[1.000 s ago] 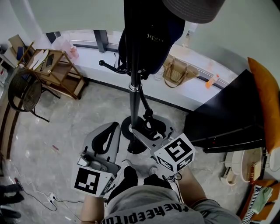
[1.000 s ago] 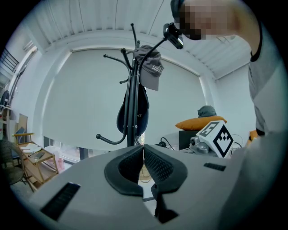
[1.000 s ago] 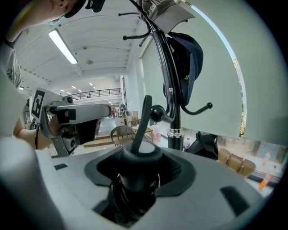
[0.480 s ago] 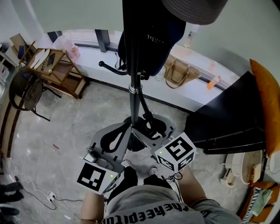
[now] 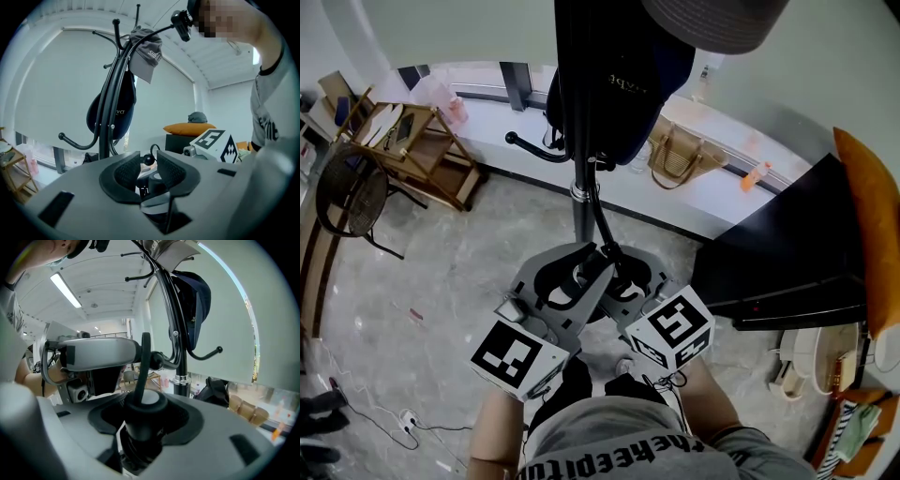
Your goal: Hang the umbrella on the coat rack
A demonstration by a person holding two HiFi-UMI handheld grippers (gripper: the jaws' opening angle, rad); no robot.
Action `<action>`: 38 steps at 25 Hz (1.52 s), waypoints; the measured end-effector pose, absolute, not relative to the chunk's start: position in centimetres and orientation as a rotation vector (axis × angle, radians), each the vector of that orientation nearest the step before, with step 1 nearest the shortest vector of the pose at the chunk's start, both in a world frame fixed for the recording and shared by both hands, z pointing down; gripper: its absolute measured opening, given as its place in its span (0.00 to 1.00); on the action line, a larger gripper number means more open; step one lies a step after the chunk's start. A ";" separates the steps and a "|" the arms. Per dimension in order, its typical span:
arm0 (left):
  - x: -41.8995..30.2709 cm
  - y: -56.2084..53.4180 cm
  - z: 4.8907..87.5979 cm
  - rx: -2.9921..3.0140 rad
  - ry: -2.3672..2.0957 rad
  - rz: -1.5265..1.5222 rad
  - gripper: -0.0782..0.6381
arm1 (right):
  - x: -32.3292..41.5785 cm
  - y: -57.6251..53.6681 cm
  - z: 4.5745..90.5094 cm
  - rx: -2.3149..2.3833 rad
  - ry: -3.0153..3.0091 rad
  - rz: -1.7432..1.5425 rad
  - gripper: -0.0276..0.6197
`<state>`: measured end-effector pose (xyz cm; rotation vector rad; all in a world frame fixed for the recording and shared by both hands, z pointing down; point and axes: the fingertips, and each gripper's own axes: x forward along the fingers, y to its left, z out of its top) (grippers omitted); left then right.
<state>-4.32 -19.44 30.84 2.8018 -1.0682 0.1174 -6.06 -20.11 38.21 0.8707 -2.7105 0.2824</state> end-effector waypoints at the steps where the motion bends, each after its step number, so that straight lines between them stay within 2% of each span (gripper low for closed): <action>1: -4.1 -19.5 30.9 2.801 -1.070 0.123 0.26 | -6.1 -20.1 38.2 0.868 -2.710 0.280 0.39; 5: -3.8 -19.8 31.1 2.791 -1.081 0.141 0.25 | -6.2 -20.1 38.4 0.856 -2.705 0.270 0.39; 13: -4.3 -20.0 31.3 2.712 -1.028 0.138 0.15 | -6.3 -20.2 38.2 0.840 -2.719 0.275 0.39; 19: -4.8 -20.7 32.5 2.692 -1.078 0.240 0.14 | -5.7 -20.6 38.4 0.858 -2.722 0.311 0.39; 38: -4.8 -22.0 32.5 2.680 -1.080 0.250 0.14 | -4.3 -22.9 37.5 0.898 -2.742 0.326 0.39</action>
